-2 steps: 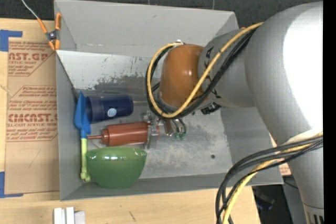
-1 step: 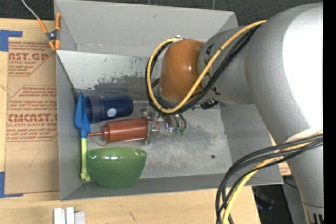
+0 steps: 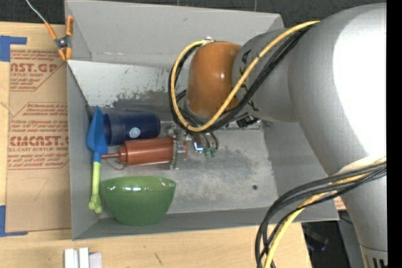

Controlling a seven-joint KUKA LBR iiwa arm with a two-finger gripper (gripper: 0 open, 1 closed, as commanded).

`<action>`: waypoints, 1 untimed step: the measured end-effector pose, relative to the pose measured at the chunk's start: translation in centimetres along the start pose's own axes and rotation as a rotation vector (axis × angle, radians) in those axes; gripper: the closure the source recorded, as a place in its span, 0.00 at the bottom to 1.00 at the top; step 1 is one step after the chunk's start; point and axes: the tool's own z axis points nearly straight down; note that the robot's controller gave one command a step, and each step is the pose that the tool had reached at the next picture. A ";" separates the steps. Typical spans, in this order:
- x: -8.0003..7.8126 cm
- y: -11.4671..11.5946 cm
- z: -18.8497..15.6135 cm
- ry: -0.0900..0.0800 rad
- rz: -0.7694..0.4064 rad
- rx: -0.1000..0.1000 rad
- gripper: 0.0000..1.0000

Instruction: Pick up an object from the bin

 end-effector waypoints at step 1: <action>-0.1 0.0 0.7 -0.002 -0.006 0.001 1.00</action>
Offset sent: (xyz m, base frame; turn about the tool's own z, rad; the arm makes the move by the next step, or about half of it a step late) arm 0.0142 0.0083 -0.0063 -0.0399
